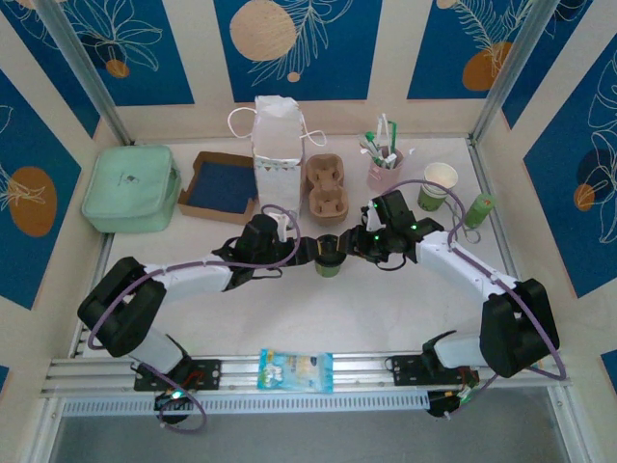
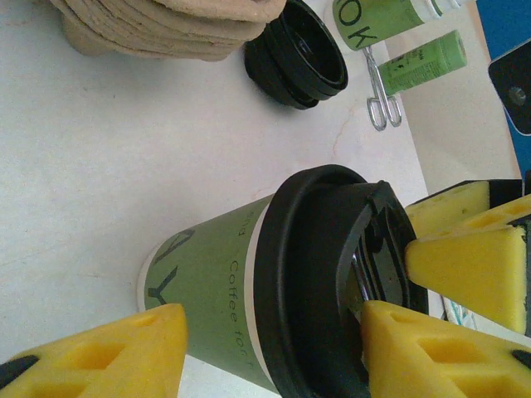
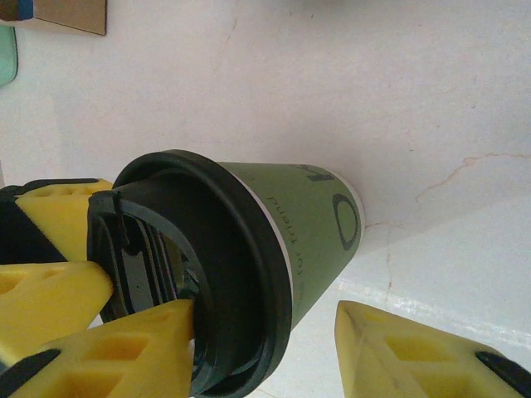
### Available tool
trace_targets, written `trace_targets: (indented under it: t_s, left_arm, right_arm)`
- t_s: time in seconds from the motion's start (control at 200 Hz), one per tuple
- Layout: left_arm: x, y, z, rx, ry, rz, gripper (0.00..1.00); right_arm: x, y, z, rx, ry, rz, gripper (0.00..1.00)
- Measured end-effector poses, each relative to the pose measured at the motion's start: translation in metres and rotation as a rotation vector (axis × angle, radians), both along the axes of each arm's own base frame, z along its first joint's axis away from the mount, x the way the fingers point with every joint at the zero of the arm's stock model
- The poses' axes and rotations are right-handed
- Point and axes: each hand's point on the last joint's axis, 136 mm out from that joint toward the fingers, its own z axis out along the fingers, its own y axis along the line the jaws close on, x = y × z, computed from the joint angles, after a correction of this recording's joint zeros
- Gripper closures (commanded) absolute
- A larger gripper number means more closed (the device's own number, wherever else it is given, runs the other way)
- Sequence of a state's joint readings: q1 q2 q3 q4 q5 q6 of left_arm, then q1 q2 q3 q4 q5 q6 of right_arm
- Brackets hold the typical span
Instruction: Pack the takeout coffee
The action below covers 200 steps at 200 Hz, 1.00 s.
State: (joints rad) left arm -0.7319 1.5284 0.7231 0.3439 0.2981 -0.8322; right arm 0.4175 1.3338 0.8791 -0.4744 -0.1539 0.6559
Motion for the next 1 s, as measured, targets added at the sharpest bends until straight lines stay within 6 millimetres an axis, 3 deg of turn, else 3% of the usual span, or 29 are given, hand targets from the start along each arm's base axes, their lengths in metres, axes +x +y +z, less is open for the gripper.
trace_targets:
  t_s: [0.635,1.001]
  left_arm:
    - [0.007,-0.015,0.003,0.000,0.001,-0.015,0.49]
    - [0.006,-0.025,0.004,0.001,0.005,-0.031,0.46]
  right_arm:
    - [0.001,-0.010,0.003,-0.037,-0.022,-0.030,0.56]
    - [0.001,-0.021,0.004,-0.057,-0.018,-0.061,0.54]
